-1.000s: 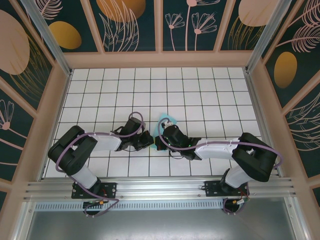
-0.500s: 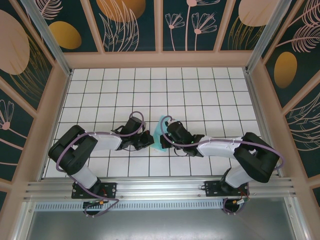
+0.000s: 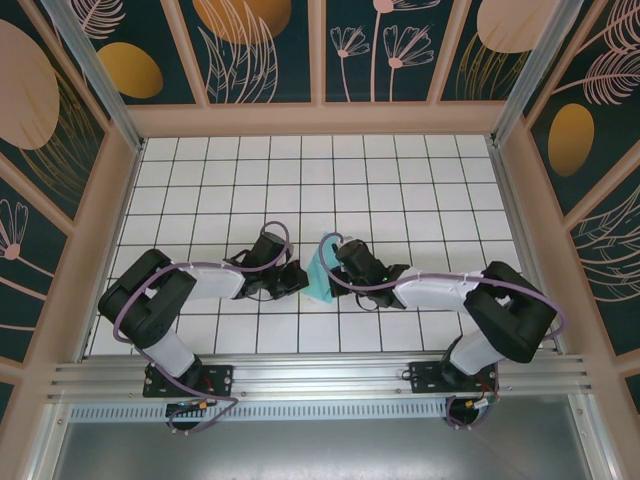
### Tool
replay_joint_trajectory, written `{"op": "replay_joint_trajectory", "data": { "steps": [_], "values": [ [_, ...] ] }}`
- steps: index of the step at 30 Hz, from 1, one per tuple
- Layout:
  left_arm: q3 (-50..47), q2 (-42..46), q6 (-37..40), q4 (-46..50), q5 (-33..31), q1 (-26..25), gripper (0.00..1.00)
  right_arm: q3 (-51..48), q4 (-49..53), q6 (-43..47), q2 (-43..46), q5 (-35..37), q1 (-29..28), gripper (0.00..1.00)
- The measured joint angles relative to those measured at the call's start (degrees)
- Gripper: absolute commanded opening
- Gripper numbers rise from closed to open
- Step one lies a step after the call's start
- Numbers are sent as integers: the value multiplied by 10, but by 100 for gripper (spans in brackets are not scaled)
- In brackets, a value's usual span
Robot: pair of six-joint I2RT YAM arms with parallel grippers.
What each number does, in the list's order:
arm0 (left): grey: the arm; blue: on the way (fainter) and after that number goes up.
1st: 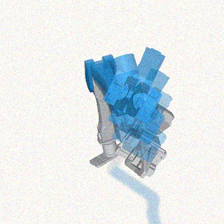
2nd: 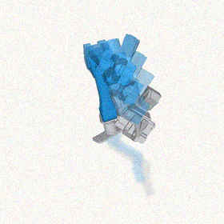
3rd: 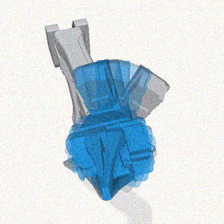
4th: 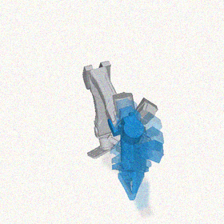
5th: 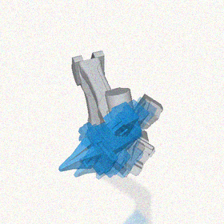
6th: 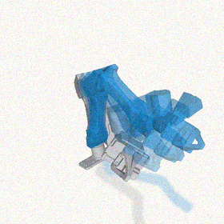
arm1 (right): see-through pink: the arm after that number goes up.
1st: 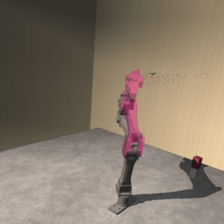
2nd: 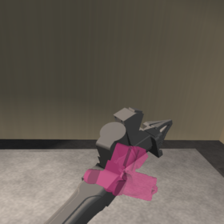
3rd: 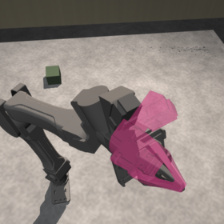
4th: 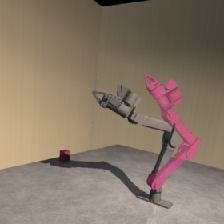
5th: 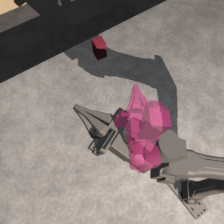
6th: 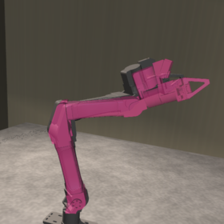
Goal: Fold a paper plane with a square sheet of paper (pick it up from the middle)
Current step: Fold the triangle a second time at the center of the table.
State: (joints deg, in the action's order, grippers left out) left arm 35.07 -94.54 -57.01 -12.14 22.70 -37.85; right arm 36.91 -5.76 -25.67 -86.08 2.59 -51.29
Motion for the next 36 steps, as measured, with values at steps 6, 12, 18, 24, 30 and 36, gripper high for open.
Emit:
{"op": "replay_joint_trajectory", "data": {
  "steps": [6,12,18,24,30,36],
  "values": [
    [2,-1,0,2,0,0,0,16,7,27,-25,9,11,0],
    [3,-2,5,4,0,0,0,35,17,46,-51,14,14,0],
    [4,-2,5,4,0,0,0,48,21,57,-68,21,14,0],
    [4,-2,5,4,0,0,0,52,32,57,-71,24,14,0],
    [4,-2,7,4,0,0,0,52,39,56,-71,26,14,0],
    [5,-2,8,4,0,0,0,52,44,56,-57,38,14,0]
  ]
}}
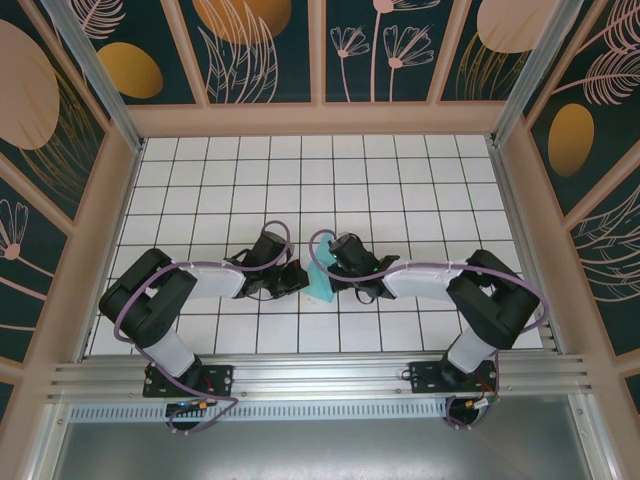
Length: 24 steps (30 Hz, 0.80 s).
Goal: Fold a paper plane with a square sheet of paper (pick it up from the middle)
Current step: Fold the triangle a second time at the center of the table.
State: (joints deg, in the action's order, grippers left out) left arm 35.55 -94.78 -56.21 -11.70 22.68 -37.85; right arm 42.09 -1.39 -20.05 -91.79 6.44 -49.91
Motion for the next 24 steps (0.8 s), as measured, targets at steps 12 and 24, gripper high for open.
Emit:
{"op": "replay_joint_trajectory", "data": {
  "steps": [12,24],
  "values": [
    [3,-2,1,2,-2,0,0,0,6,0,-1,11,0,0],
    [3,-2,3,4,-2,0,0,0,8,-2,-10,13,0,0]
  ]
}}
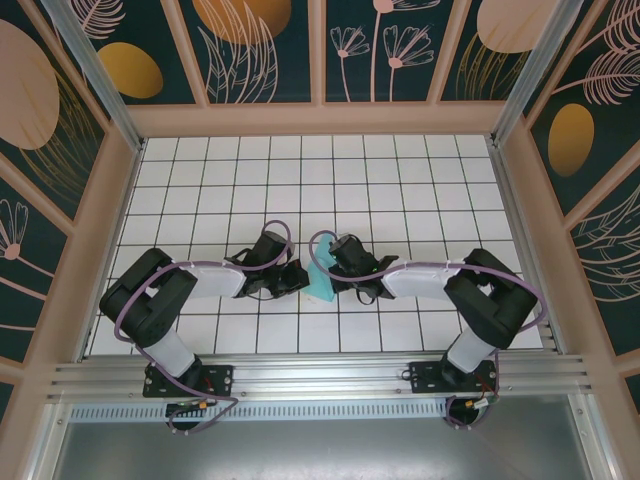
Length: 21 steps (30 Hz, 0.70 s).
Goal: Fold a paper plane with a square sheet of paper (pick it up from the middle)
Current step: Fold the triangle a second time at the center of the table.
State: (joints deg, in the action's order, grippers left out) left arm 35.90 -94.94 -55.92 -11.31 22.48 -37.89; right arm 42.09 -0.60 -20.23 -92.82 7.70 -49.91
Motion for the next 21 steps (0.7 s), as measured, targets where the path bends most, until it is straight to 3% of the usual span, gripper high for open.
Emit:
{"op": "replay_joint_trajectory", "data": {
  "steps": [21],
  "values": [
    [1,0,3,0,0,0,1,6,0,0,-16,2,0,0]
  ]
}}
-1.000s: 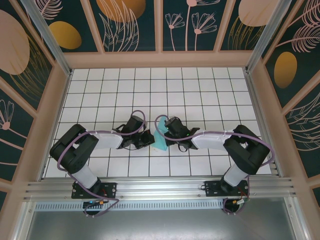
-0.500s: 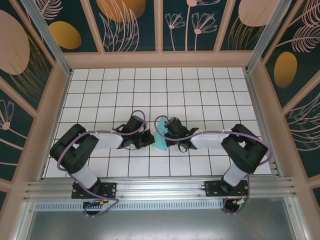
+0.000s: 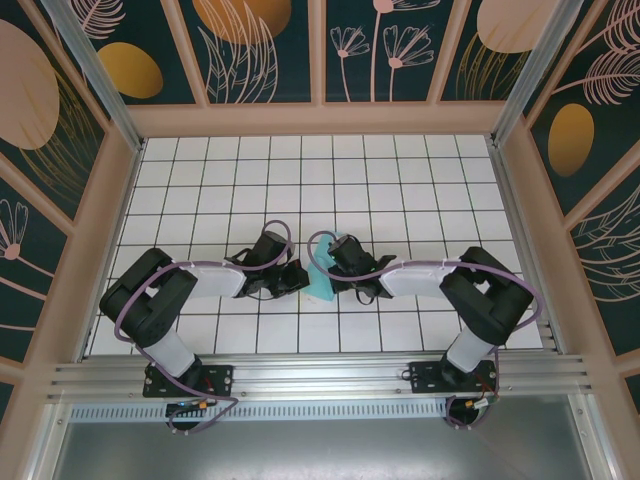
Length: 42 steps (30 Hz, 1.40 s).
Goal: Fold a paper plane with a square sheet of paper (pick it up from the middle)
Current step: Fold the triangle a second time at the center of the table.
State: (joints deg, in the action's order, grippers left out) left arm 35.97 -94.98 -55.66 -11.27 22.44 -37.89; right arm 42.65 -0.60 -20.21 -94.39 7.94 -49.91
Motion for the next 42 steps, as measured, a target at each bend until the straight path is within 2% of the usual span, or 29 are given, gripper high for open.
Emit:
{"op": "replay_joint_trajectory", "data": {
  "steps": [6,11,15,21,26,42],
  "values": [
    [2,13,2,21,-20,-1,13,1,-2,0,-3,0,0,0],
    [9,39,5,54,-47,-1,19,1,-4,0,-3,0,0,0],
    [20,63,0,49,-52,-1,16,1,-5,0,-3,0,0,0],
    [59,48,-23,5,-40,-1,9,-1,-9,0,-3,0,1,0],
    [84,0,-43,-35,-20,-1,7,-4,-16,-1,-3,0,1,0],
    [84,-76,-59,-58,-19,-1,6,-6,-22,-3,-3,-1,1,0]
  ]
}}
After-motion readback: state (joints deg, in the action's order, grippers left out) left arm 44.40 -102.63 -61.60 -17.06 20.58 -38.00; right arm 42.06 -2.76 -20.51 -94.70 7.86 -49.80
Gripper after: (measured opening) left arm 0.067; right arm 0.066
